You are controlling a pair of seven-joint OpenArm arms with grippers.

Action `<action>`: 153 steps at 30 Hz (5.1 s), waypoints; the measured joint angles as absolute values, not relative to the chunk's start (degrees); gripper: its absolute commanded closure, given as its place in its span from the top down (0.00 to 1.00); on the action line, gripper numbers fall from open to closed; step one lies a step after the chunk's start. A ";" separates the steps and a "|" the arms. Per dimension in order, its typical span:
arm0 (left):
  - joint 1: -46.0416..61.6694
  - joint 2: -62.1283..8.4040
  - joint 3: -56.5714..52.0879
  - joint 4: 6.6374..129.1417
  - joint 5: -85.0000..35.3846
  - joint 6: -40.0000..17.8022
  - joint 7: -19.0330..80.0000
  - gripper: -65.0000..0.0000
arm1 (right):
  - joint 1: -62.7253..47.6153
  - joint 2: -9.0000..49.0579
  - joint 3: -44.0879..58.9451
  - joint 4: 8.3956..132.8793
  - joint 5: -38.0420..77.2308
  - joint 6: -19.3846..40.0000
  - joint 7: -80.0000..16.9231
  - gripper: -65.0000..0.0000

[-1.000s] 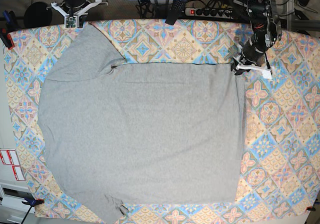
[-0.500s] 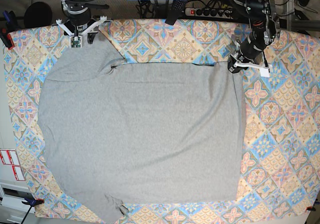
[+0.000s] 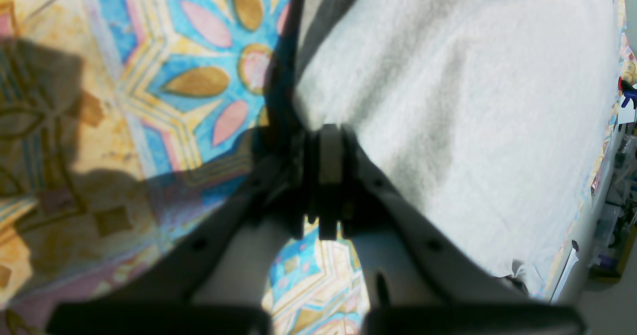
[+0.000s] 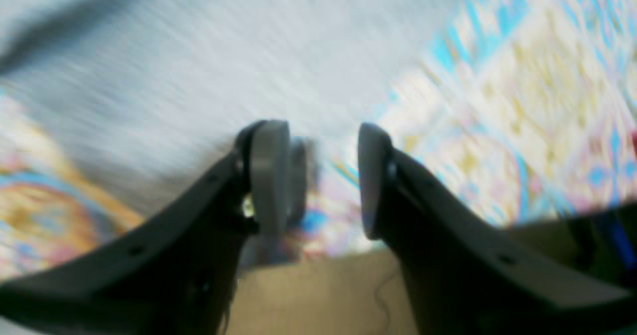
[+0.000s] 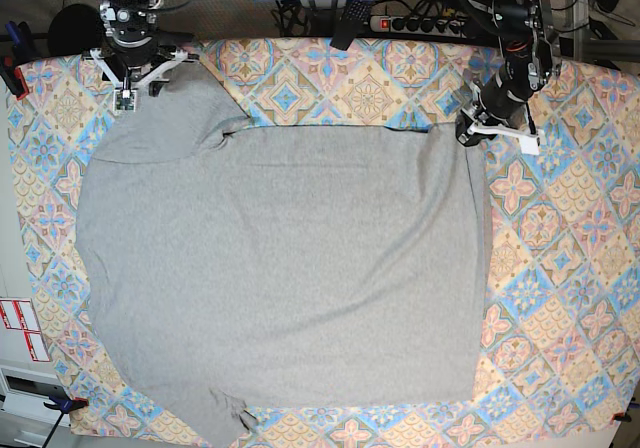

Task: Fold the T-shirt properly
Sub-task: 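Lower the right gripper onto the other shoulder corner and pinch it, then pull both shoulder corners away from the hem to straighten the shirt, then release the shoulders and move both grippers to the shirt's side edges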

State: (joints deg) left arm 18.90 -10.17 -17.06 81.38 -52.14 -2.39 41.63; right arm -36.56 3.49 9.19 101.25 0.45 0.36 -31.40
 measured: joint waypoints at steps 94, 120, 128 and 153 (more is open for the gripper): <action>18.92 -10.00 -17.08 81.38 -52.12 -2.37 41.56 0.00 | -34.65 4.01 7.38 93.01 33.47 -0.30 -28.23 0.32; 30.15 -13.06 -23.62 82.02 -54.26 -10.59 41.76 0.00 | -45.34 3.75 14.59 102.67 33.89 -0.08 -30.74 0.00; 37.17 -14.44 -23.81 86.52 -52.56 -11.40 41.63 0.00 | -50.02 3.66 14.70 105.47 33.91 0.14 -29.32 0.00; 19.62 -13.06 -23.77 90.43 -52.31 -9.26 43.48 0.00 | -22.37 3.64 14.52 109.19 33.89 0.14 -35.83 0.00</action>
